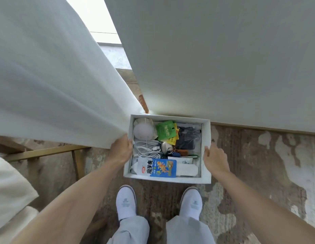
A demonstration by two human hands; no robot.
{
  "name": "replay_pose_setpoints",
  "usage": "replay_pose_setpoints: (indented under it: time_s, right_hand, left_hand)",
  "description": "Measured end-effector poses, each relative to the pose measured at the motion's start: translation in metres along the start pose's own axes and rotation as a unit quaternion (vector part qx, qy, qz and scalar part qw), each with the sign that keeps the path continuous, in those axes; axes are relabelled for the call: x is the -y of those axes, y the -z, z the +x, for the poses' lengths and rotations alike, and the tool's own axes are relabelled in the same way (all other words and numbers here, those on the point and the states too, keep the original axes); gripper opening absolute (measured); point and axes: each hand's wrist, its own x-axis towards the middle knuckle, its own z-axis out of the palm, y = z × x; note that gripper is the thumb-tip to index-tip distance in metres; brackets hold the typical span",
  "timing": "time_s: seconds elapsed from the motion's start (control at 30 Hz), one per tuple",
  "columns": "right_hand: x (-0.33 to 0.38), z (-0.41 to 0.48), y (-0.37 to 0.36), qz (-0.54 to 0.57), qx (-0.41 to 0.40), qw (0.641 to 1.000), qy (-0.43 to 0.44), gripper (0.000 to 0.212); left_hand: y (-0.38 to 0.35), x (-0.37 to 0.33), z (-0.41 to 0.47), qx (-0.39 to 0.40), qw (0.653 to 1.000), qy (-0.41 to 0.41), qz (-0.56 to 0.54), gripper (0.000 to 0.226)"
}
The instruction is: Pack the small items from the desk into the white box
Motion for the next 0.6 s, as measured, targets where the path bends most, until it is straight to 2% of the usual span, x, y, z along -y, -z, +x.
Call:
replay_pose_setpoints:
  time_s: [0.33,0.4,0.5,0.6]
  right_hand:
    - [0.01,0.07,-0.038,-0.021,-0.039,0.999,0.003,0.03]
    - [0.016,0.068,-0.035,-0.003,-0.024,0.999,-0.022,0.031]
    - [0.026,0.051,-0.022,0.024,0.023,0.996,-0.079,0.035]
    - [0.036,0.009,-0.001,0.039,0.068,0.991,-0.112,0.034]
  left_hand:
    - [-0.017,-0.005,0.076,-0.03,0.999,0.013,0.019,0.02]
    - [-0.011,-0.008,0.075,0.005,1.0,0.026,0.011,0.02]
    - [0.006,-0.015,0.063,0.081,0.992,0.065,-0.066,0.017]
    - [0.029,-0.021,0.029,0.135,0.985,0.072,-0.078,0.033]
